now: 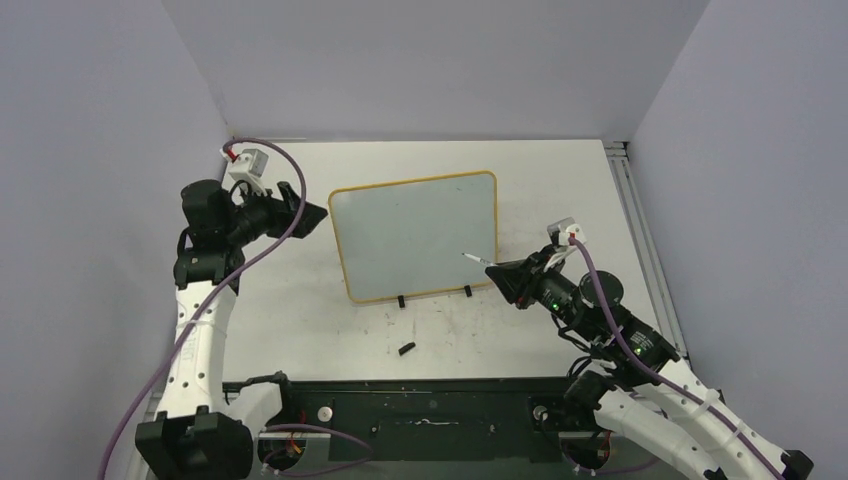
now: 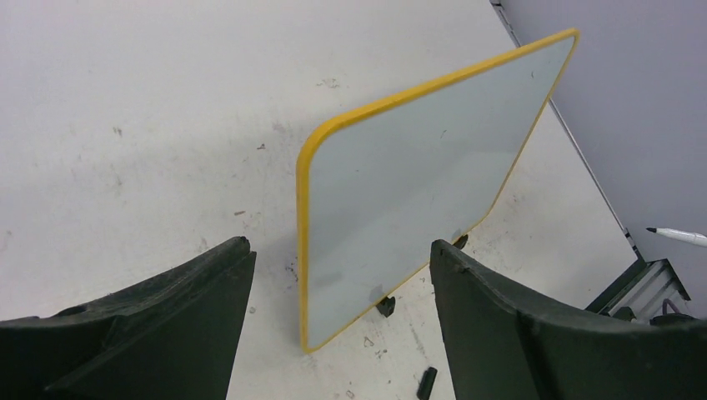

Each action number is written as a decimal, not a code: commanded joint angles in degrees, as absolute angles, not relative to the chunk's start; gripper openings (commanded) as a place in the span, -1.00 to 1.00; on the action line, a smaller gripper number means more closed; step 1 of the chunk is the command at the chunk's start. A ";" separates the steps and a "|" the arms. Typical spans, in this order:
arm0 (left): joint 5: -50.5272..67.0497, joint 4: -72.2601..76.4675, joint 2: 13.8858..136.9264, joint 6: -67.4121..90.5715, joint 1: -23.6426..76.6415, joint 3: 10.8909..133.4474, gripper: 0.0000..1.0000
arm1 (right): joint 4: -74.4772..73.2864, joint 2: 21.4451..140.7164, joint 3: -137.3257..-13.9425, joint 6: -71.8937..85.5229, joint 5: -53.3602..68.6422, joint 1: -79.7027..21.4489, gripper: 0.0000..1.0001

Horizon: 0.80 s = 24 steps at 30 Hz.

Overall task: Write a sentence on the whiteboard
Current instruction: Move the whiteboard to the center of the board.

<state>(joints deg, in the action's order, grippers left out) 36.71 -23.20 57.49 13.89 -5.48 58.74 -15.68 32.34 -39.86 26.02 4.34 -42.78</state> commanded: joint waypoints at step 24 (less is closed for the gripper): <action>59.81 12.26 79.08 20.30 -8.09 54.96 -0.16 | -4.39 39.17 -40.85 28.83 8.21 -46.36 -0.89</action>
